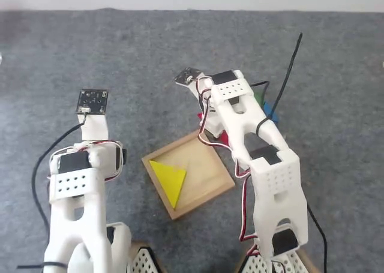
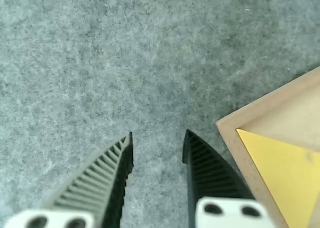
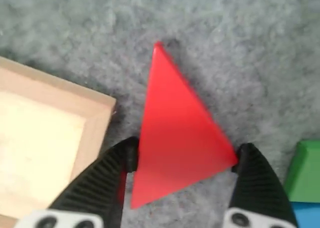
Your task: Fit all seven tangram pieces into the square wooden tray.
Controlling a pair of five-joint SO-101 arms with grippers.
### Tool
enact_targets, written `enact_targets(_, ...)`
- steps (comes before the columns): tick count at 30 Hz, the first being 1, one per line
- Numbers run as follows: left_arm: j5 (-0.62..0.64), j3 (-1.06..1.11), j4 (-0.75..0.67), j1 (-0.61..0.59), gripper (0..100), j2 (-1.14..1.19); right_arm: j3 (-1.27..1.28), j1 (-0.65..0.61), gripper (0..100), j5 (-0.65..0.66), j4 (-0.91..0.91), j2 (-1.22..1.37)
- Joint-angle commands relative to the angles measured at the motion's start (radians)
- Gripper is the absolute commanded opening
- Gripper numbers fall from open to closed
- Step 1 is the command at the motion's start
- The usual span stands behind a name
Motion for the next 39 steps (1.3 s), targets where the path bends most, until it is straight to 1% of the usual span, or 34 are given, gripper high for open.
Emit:
enact_targets(1,0.008,-0.005,-0.015,0.003,17,-0.034,-0.012,0.008,22.8,-0.035,0.005,-0.039)
enact_targets(7,0.008,-0.005,-0.015,0.003,17,-0.034,-0.012,-0.001,22.6,-0.043,0.065,-0.153)
enact_targets(11,0.008,-0.007,-0.014,0.003,17,-0.034,-0.012,0.001,21.4,-0.051,0.113,-0.180)
enact_targets(14,0.008,-0.007,-0.014,0.003,17,-0.034,-0.014,0.002,17.8,-0.121,0.136,-0.188)
enact_targets(17,0.008,-0.007,-0.014,0.003,17,-0.034,-0.049,-0.021,21.3,-0.193,0.202,-0.188)
enact_targets(19,0.009,-0.007,-0.014,0.003,17,-0.034,-0.086,-0.048,21.9,-0.287,0.257,-0.188)
enact_targets(21,0.011,-0.007,-0.014,0.003,17,-0.034,-0.126,-0.077,20.6,-0.430,0.302,-0.188)
enact_targets(24,0.011,-0.007,-0.012,0.003,17,-0.034,-0.187,-0.119,13.1,-0.635,0.349,-0.188)
enact_targets(26,0.011,-0.007,-0.012,0.003,17,-0.035,-0.226,-0.147,10.5,-0.706,0.351,-0.185)
enact_targets(29,0.011,-0.007,-0.012,0.003,17,-0.035,-0.250,-0.202,13.1,-0.802,0.357,-0.179)
enact_targets(32,0.009,-0.007,-0.012,0.003,17,-0.035,-0.247,-0.248,18.0,-0.982,0.358,-0.176)
enact_targets(35,0.009,-0.007,-0.012,0.003,17,-0.035,-0.247,-0.255,22.8,-1.168,0.371,-0.176)
enact_targets(37,0.009,-0.007,-0.012,0.003,17,-0.035,-0.247,-0.265,25.6,-1.261,0.372,-0.174)
enact_targets(39,0.009,-0.007,-0.012,0.003,17,-0.035,-0.247,-0.275,27.1,-1.326,0.372,-0.153)
